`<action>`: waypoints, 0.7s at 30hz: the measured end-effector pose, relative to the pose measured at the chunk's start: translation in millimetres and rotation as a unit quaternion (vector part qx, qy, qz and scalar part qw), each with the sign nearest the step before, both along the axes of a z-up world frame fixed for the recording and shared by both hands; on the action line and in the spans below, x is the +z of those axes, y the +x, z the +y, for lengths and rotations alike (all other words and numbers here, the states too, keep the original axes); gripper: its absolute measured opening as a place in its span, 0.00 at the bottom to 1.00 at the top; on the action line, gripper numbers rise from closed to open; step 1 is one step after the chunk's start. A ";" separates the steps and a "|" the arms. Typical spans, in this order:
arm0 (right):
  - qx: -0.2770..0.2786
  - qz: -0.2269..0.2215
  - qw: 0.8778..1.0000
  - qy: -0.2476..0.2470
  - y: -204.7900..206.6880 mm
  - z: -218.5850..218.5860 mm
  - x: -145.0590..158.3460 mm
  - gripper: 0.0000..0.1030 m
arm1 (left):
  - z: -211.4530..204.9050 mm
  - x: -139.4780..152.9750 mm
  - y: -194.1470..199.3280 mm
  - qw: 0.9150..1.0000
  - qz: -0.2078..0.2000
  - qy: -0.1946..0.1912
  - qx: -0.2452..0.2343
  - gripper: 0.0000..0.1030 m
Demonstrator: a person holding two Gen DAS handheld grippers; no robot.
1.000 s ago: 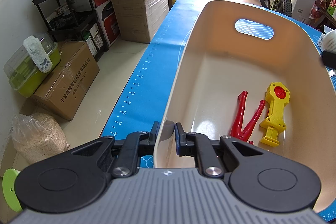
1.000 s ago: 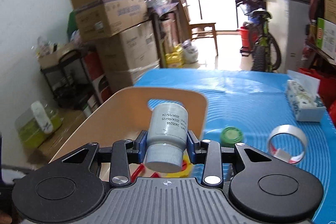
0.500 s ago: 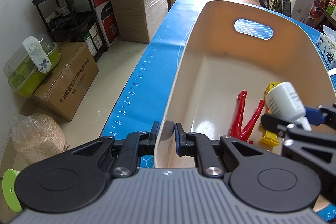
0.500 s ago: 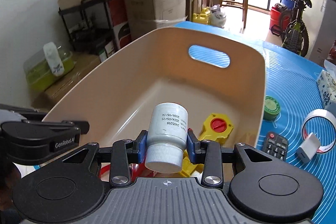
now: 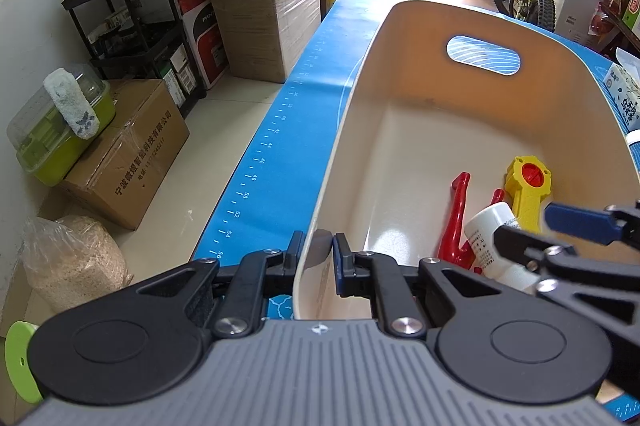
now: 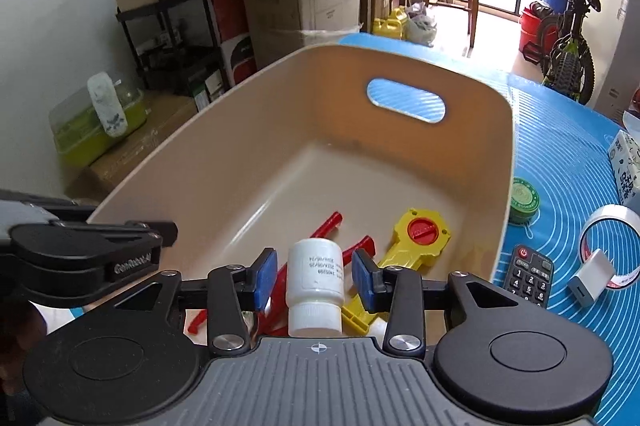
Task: Organize rigid objects
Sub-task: 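Carry the white pill bottle into the basket with the right tool and release, then grasp the black TV remote on the mat with the right tool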
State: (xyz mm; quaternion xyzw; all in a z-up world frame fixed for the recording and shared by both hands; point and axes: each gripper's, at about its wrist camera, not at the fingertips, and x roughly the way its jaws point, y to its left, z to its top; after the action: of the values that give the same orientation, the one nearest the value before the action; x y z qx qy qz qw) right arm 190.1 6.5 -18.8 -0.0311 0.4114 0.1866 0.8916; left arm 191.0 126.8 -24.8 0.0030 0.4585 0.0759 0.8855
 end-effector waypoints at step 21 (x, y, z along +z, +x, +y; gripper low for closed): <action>-0.229 -0.069 0.970 0.030 7.1 -127.1 -1.7 0.49 | 1.3 0.3 -0.5 1.000 0.000 -0.003 0.001 0.16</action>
State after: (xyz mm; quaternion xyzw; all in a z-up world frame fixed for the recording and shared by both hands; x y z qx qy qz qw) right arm 197.1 -120.6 -20.5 0.0784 0.3393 -0.0128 0.9373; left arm 190.5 128.1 -24.5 -0.0001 0.4590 0.0755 0.8852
